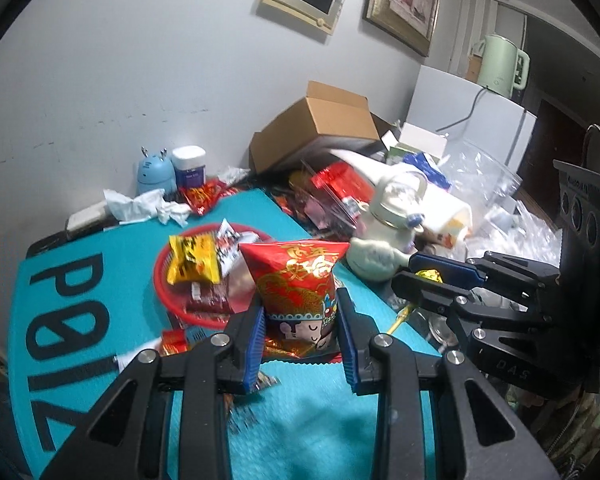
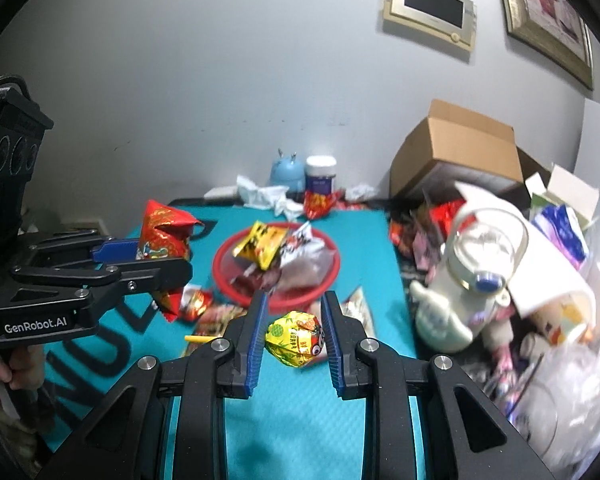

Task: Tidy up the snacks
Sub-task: 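Lift the red candy bag and lollipop and carry both over the red basket, then open both tools to drop the candy bag and lollipop into the basket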

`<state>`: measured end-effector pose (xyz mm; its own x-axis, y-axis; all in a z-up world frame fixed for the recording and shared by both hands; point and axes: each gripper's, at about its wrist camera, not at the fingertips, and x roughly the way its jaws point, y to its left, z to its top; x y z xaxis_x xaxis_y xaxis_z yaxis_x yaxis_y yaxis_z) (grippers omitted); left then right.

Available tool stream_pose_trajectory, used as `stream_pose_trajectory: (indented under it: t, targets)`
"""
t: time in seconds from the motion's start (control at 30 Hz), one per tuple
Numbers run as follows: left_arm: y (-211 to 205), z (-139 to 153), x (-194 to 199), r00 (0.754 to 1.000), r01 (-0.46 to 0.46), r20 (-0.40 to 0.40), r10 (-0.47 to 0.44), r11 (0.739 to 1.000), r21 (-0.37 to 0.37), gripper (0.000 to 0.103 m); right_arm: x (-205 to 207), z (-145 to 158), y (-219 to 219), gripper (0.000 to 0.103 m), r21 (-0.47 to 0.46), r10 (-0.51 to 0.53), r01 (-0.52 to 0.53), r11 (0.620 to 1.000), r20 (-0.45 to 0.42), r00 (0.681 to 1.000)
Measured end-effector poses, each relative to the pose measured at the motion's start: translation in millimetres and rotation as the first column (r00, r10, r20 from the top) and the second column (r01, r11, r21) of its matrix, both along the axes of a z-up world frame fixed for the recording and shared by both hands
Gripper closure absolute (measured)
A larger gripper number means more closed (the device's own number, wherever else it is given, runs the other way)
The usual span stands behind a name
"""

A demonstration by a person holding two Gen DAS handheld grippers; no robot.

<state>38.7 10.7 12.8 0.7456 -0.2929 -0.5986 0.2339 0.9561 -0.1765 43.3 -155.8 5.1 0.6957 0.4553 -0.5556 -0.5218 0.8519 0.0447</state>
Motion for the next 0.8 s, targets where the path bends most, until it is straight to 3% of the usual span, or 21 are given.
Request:
stream_pose_trajectory:
  t: [0.37,0.8]
  targets:
    - [24.5,-10.0,49.3,0.998,-0.068,0.005,0.068,0.998,0.008,0.071,62.3,-4.9,25.9,0.076,-0.007,-0.018,0.018,1.000,0.024,1.000]
    - [44.8,-61.6,96.4,0.992,-0.092,-0.086,0.092,0.996,0.005,0.071,111.1,-54.0,57.1,0.076,-0.028,-0.020,0.019,0.999,-0.031,0.999]
